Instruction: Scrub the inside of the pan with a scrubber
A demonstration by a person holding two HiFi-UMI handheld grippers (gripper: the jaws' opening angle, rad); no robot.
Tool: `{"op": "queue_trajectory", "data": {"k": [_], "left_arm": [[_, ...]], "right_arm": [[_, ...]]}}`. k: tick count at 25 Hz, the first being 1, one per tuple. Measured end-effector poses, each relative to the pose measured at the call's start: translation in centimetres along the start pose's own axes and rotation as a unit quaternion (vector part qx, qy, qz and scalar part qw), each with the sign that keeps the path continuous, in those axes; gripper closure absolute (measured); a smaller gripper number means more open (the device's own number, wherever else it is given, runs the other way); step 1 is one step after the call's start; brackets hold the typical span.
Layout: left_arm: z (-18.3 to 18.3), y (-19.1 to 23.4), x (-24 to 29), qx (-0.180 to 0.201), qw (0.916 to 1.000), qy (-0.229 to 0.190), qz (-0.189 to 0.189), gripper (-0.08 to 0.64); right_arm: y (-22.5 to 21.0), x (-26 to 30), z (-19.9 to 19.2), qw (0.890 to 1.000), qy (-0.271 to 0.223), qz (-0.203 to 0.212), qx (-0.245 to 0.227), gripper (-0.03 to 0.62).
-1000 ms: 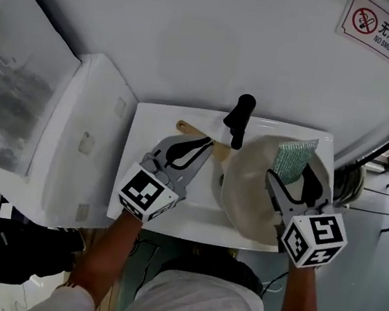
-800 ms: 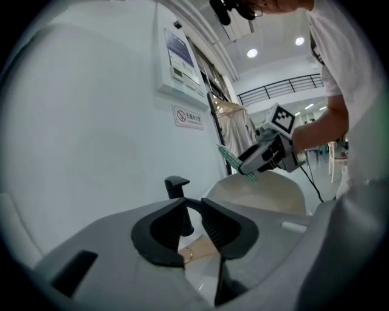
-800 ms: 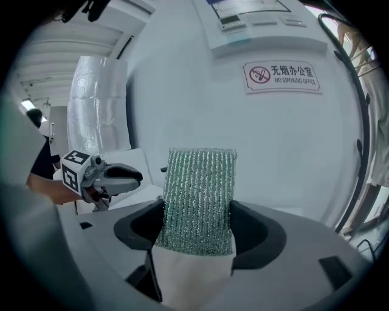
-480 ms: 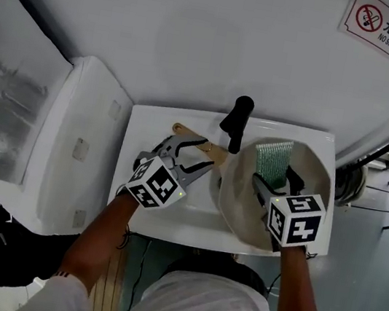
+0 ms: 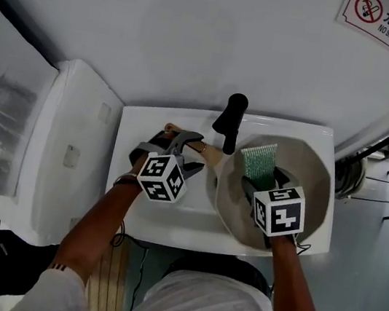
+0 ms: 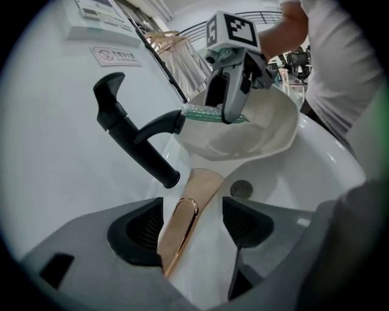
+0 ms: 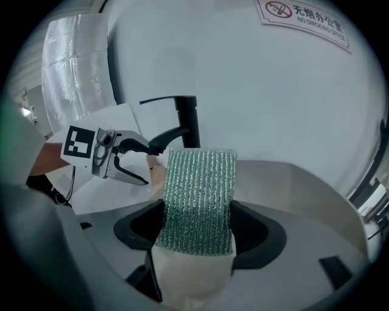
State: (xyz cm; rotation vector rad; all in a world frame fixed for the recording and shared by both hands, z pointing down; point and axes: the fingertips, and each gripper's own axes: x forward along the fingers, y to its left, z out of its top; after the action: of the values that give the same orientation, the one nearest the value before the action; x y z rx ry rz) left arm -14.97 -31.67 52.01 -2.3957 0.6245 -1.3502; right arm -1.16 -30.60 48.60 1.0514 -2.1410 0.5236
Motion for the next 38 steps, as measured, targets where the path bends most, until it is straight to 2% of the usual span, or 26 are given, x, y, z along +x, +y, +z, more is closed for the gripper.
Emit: {"op": "queue_trajectory", "data": {"k": [9,15,17,19,32,38], "left_arm": [[-1.1,0.0,2.2,0.016,0.9993,0.024,-0.023,0.261],[-1.2,0.3,3.0,0.018,0.9992,0.027,-0.02,0.262],[-1.2,0.5,3.1,0.019,0.9993,0.028,-0.015,0.271],[-1.3,0.8,3.2,0.021,0.9993,0.028,-0.009,0.31],[-1.4,0.9,3.1,0.045,0.9985,0.028,-0.013,0.333],[-1.5,0.8,3.1,0.045,0.9985,0.028,-0.018,0.334]], "right_arm": [[0.8,3.0,-2.6,0.998,0.066,0.0,-0.009,0.252],[-0.3,3.9,-3.5,0.996,0.091,-0.013,-0.005,0.252],[-0.8,4.0,-3.6,0.995,0.096,-0.019,-0.005,0.252],[-1.5,4.0,-3.8,0.995,0.1,-0.029,-0.003,0.253],[-6.9,1.0,-4.2,0.991,0.099,-0.09,0.03,0.252],[-7.5,-0.6,-4.1,0.99,0.101,-0.096,0.025,0.253]]}}
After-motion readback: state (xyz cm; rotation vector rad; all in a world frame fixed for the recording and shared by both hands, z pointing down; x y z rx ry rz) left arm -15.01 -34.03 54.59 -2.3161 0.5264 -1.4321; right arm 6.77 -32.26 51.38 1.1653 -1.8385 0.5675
